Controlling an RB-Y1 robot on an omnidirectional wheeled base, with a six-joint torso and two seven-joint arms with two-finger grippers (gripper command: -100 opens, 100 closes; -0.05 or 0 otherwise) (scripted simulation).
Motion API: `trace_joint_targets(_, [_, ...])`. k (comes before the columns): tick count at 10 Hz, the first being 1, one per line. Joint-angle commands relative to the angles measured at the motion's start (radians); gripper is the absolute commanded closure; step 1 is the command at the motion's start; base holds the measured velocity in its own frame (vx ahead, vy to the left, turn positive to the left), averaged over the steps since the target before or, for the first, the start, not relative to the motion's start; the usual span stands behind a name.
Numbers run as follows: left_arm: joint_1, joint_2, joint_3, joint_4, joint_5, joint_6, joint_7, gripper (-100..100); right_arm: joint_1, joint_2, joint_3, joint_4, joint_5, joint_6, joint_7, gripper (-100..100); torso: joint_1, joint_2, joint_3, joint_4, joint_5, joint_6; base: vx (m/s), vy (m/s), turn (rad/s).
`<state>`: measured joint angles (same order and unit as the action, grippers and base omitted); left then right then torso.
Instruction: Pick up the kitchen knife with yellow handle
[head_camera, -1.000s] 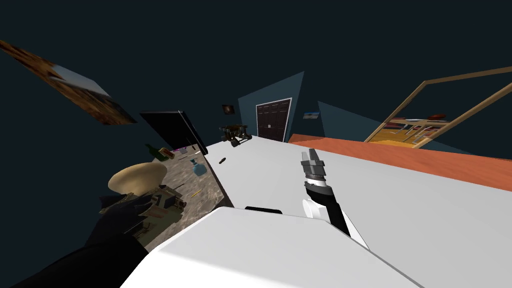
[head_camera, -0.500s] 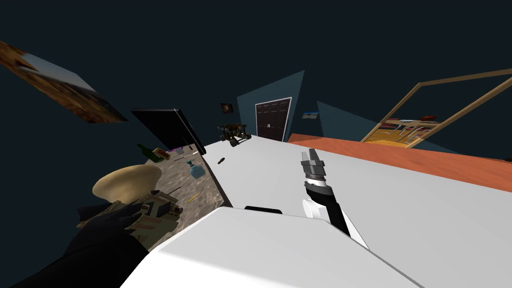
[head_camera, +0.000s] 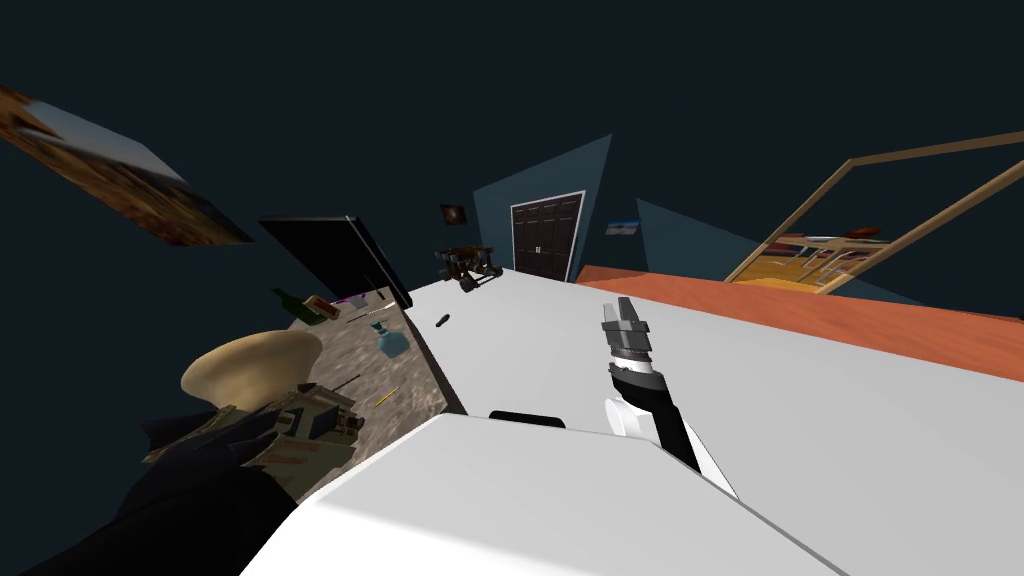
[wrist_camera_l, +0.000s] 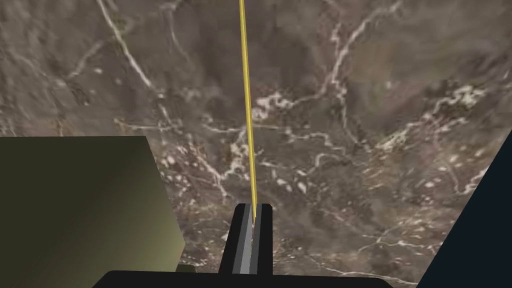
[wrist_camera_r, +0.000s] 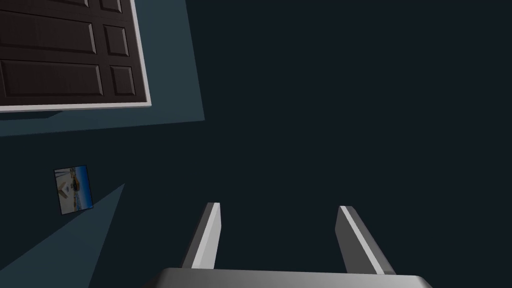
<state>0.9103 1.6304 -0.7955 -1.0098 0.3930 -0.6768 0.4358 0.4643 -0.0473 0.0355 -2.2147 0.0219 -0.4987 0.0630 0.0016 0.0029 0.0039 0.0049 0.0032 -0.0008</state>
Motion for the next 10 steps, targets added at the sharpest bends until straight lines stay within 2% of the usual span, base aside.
trace_joint_targets(1, [0.0, 0.0, 0.0, 0.0, 0.0, 0.0, 0.0, 100, 0.0, 0.0, 0.0, 0.0, 0.0, 0.0, 0.0, 0, 0.0, 0.0, 0.0, 0.0, 0.0, 0.0, 0.0, 0.0, 0.0])
trace_joint_targets(2, [0.0, 0.0, 0.0, 0.0, 0.0, 0.0, 0.0, 0, 0.0, 0.0, 0.0, 0.0, 0.0, 0.0, 0.0, 0, 0.0, 0.001, 0.0, 0.0, 0.0, 0.0, 0.0, 0.0, 0.0])
trace_joint_targets(3, [0.006, -0.006, 0.006, 0.025, 0.02, -0.029, 0.014, -100, 0.0, 0.0, 0.0, 0.0, 0.0, 0.0, 0.0, 0, 0.001, 0.001, 0.0, 0.0, 0.0, 0.0, -0.046, 0.016, -0.169])
trace_joint_targets(7, [0.018, -0.02, 0.019, 0.08, 0.062, -0.09, 0.044, -100, 0.0, 0.0, 0.0, 0.0, 0.0, 0.0, 0.0, 0, 0.001, 0.005, 0.003, 0.001, 0.0, 0.002, -0.083, 0.025, -0.156])
trace_joint_targets(8, [0.015, -0.02, 0.016, 0.072, 0.054, -0.079, 0.037, -100, 0.0, 0.0, 0.0, 0.0, 0.0, 0.0, 0.0, 0, 0.001, 0.004, 0.002, 0.001, 0.0, 0.002, -0.033, 0.013, -0.034])
trace_joint_targets(9, [0.015, -0.02, 0.017, 0.074, 0.054, -0.082, 0.04, 0, 0.0, 0.0, 0.0, 0.0, 0.0, 0.0, 0.0, 0, 0.001, 0.002, 0.001, 0.001, 0.0, 0.002, -0.006, 0.002, 0.006])
trace_joint_targets(10, [0.02, -0.027, 0.045, 0.063, 0.02, -0.054, 0.084, -100, 0.0, 0.0, 0.0, 0.0, 0.0, 0.0, 0.0, 0, 0.0, 0.0, 0.0, 0.0, 0.0, 0.002, -0.079, -0.01, -0.178])
